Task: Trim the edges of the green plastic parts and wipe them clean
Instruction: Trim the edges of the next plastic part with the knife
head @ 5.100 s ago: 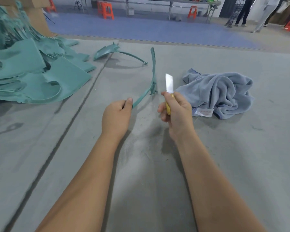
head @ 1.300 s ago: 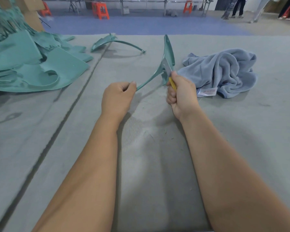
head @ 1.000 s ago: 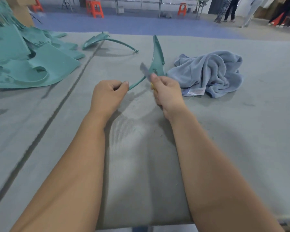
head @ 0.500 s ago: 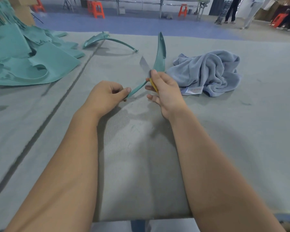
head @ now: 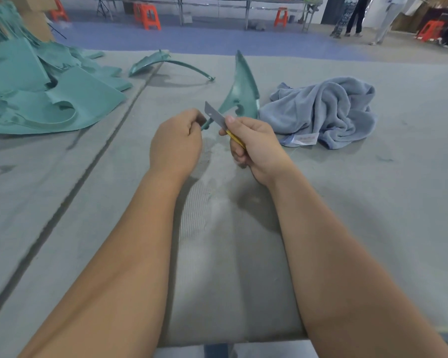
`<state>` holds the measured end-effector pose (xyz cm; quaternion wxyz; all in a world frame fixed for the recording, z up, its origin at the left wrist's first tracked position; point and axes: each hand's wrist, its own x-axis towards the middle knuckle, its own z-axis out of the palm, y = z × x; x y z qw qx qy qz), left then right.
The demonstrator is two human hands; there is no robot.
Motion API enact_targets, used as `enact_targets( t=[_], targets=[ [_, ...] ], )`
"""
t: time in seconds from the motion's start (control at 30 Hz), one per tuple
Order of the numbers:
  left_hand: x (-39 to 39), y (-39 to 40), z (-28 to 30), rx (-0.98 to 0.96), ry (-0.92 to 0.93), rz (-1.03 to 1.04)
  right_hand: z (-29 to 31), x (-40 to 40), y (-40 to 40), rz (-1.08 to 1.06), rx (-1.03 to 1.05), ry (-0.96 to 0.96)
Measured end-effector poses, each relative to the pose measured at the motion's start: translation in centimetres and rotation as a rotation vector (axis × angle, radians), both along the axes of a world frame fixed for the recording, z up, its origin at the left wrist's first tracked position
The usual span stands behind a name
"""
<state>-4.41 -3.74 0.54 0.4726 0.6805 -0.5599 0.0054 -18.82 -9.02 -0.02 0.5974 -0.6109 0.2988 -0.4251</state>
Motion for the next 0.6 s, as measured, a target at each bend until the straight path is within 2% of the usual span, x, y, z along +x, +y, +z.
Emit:
enact_targets(
  t=[0.07, 0.13, 0.2, 0.37, 0.6],
  targets=[
    [0.1, 0.0, -0.3, 0.054, -0.114, 0.011, 0.0, 0.2, 0.2, 0.003, -0.006, 0.045],
    [0.0, -0.3, -0.7, 0.187, -0.100, -0.005, 0.0, 0.5, 0.2, -0.046, -0.010, 0.089],
    [-0.2, -0.5, -0.7, 0.287, 0.022, -0.011, -0.1, 0.7, 0.2, -0.099, -0.038, 0.124],
    [-0.4, -0.4, -0.7, 0.300, 0.271, -0.052, -0.4, 0.7, 0.3, -0.067, -0.059, 0.159],
    [-0.5, -0.6, -1.1, 0.328, 0.031, 0.013, -0.5, 1.3, -0.5, -0.368, 0.039, 0.056]
  ],
)
